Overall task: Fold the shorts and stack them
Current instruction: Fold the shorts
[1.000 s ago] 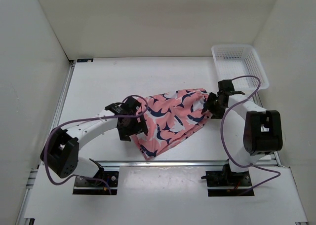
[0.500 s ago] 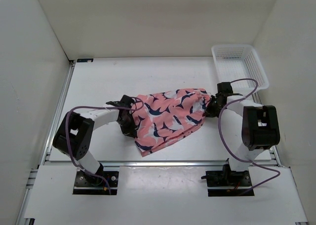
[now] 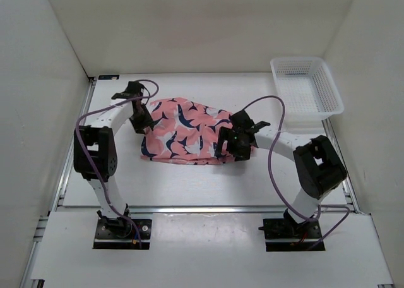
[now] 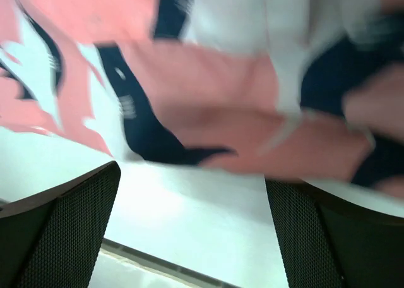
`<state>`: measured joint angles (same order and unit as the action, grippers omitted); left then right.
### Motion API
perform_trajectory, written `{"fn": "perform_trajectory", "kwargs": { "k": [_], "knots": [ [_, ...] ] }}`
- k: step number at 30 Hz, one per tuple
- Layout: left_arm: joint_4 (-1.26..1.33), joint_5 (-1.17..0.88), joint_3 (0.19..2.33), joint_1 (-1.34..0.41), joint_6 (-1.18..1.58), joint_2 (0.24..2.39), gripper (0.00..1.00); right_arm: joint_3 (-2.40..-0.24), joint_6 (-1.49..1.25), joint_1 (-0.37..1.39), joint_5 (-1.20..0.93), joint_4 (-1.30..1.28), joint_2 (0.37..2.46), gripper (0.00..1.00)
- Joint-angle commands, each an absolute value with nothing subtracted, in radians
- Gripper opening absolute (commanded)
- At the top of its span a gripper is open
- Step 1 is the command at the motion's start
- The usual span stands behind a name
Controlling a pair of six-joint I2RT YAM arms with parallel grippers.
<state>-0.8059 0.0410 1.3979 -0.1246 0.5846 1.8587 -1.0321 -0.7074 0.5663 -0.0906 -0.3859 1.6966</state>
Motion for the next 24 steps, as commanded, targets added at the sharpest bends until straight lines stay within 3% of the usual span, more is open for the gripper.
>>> {"fn": "perform_trajectory", "kwargs": {
  "k": [1,2,4,10,16,24],
  "knots": [
    [-0.876,0.083,1.456,-0.075,0.522,1.818,0.58,-1.016,-0.732,0.56,0.092,-0.552,1.552,1.0],
    [-0.876,0.074,1.466,-0.052,0.508,1.807,0.65,-0.994,-0.718,0.549,0.109,-0.567,1.514,1.0],
    [-0.9,0.074,1.476,-0.032,0.494,1.796,0.67,-0.985,-0.672,0.523,0.141,-0.622,1.409,1.0],
    [-0.911,0.063,1.476,0.012,0.485,1.73,0.67,-0.997,-0.566,0.32,0.121,-0.62,1.328,0.89],
    [-0.911,0.041,1.476,0.012,0.476,1.721,0.66,-1.098,-0.508,0.187,-0.061,-0.505,1.54,0.82],
    [-0.911,0.041,1.457,0.012,0.476,1.741,0.66,-1.147,-0.471,0.167,-0.239,-0.364,1.776,0.66]
  ]
}}
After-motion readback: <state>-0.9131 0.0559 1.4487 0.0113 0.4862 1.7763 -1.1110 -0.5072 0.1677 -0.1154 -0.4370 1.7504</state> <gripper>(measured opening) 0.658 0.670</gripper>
